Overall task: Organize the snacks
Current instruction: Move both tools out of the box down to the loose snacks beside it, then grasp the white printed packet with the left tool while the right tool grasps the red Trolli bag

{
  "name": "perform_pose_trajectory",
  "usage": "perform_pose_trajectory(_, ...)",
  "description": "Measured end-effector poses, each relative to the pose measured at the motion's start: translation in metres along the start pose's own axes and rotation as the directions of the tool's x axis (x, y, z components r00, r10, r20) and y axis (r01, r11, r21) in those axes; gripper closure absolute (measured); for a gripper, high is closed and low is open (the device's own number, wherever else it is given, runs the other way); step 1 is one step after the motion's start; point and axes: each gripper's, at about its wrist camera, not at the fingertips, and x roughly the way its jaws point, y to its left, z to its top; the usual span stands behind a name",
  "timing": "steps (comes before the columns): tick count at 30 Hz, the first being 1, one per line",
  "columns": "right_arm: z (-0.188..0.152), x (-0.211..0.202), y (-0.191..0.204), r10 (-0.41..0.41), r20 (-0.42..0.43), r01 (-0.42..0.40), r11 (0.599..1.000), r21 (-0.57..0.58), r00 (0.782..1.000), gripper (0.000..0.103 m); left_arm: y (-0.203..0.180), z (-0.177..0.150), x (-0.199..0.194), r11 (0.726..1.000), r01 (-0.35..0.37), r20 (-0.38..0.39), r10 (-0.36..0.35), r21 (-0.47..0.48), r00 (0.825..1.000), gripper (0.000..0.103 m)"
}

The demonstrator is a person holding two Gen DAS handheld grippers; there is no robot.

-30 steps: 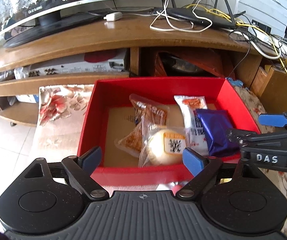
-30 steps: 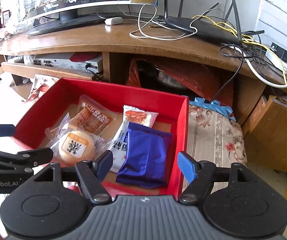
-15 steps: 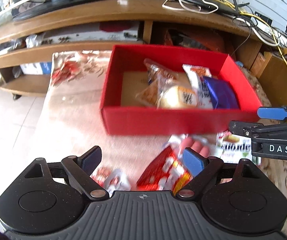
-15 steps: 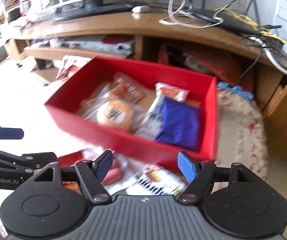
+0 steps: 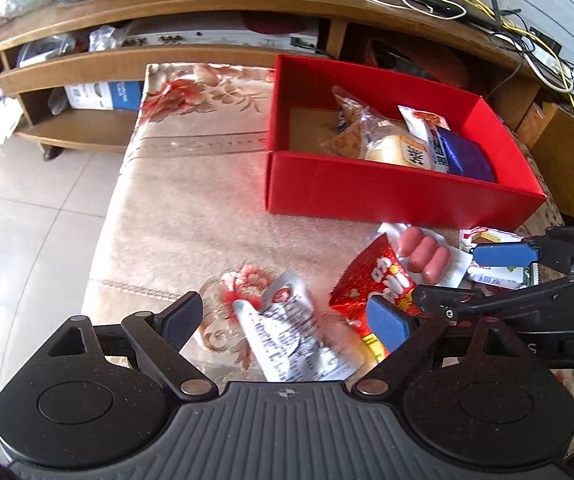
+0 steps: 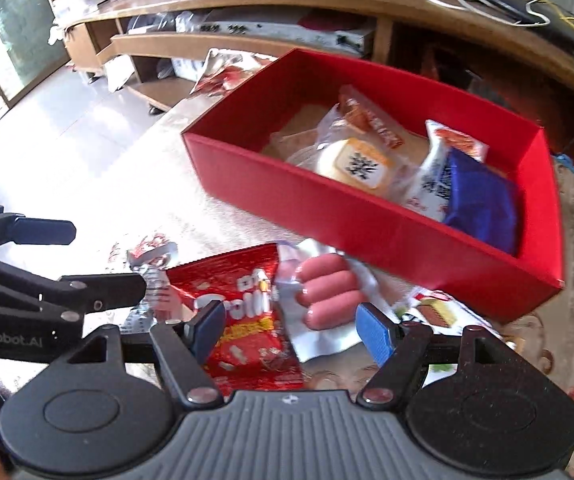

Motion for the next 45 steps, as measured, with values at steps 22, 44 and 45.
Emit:
perform_pose_trajectory(22, 0.012, 0.022, 0.022, 0.107, -0.074, -0.112, 0.991, -0.071, 0.991, 0.032, 0.035, -0.002, 0.001, 0.996, 0.025, -0.022, -0.027, -0.091, 0.999, 0.010)
perform_pose_trajectory(44, -0.016, 0.023, 0.025, 0.062, -0.116, -0.071, 0.994, -0.078, 0.991, 0.050, 0.029, -0.001, 0.005, 0.996, 0.044, -0.040, -0.048, -0.077, 0.998, 0.009)
perform_pose_trajectory(45, -0.020, 0.018, 0.023, 0.059, -0.114, -0.067, 0.995, -0.074, 0.992, 0.051, 0.028, -0.001, 0.007, 0.996, 0.041, -0.045, -0.044, -0.075, 0.998, 0.009)
